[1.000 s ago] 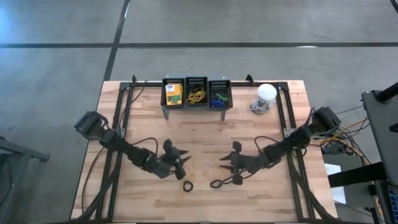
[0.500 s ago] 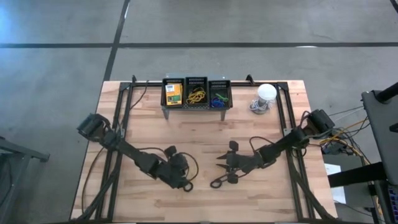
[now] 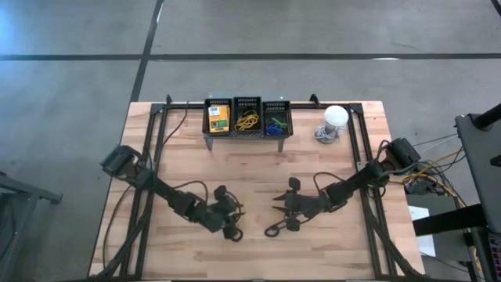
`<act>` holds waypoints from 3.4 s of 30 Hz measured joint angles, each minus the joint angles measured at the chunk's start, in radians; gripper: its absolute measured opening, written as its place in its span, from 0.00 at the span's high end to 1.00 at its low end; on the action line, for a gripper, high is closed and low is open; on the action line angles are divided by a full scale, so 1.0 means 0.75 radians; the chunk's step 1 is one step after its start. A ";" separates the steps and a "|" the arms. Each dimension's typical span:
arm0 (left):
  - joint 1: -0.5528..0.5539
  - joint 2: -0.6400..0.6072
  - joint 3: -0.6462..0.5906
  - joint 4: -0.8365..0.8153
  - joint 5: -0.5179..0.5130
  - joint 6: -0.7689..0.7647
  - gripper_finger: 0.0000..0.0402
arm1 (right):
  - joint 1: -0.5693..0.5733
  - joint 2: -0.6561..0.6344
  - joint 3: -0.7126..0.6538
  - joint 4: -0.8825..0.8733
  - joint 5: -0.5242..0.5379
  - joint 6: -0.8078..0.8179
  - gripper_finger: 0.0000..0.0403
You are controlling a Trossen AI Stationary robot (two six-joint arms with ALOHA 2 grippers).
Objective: Pick & Place Office Desk Supplies
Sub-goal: Put the yellow rubber band into the middle black basket
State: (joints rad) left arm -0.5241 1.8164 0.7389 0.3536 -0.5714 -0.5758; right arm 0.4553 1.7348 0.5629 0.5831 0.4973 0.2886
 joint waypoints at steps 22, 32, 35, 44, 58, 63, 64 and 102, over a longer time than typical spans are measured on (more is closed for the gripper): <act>0.063 0.117 0.141 -0.407 0.042 -0.260 0.96 | -0.005 0.000 0.000 0.038 0.000 0.000 0.72; 0.033 -0.152 0.212 -0.609 -0.096 -0.205 1.00 | -0.006 0.000 0.000 0.036 0.000 -0.001 0.72; 0.015 -0.263 0.209 -0.656 -0.156 -0.188 1.00 | -0.006 0.000 0.000 0.036 0.000 -0.001 0.73; 0.082 -0.479 0.276 -0.658 -0.237 0.097 1.00 | -0.006 0.000 0.000 0.037 0.001 -0.001 0.73; 0.174 -0.445 0.240 -0.923 0.175 0.346 0.97 | -0.005 0.000 0.000 0.034 -0.001 -0.001 0.75; 0.160 -0.381 0.089 -0.688 0.456 0.239 0.84 | -0.005 0.000 0.000 0.034 -0.002 -0.001 0.74; 0.148 -0.363 0.066 -0.616 0.506 0.244 0.80 | -0.005 0.000 0.000 0.034 -0.002 -0.001 0.74; 0.064 -0.222 0.433 -1.028 0.042 0.042 1.00 | -0.005 0.000 0.000 0.033 -0.005 -0.001 0.80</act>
State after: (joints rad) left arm -0.4760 1.6497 1.0634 -0.4174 -0.5397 -0.5445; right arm 0.4515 1.7348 0.5629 0.6075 0.4938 0.2882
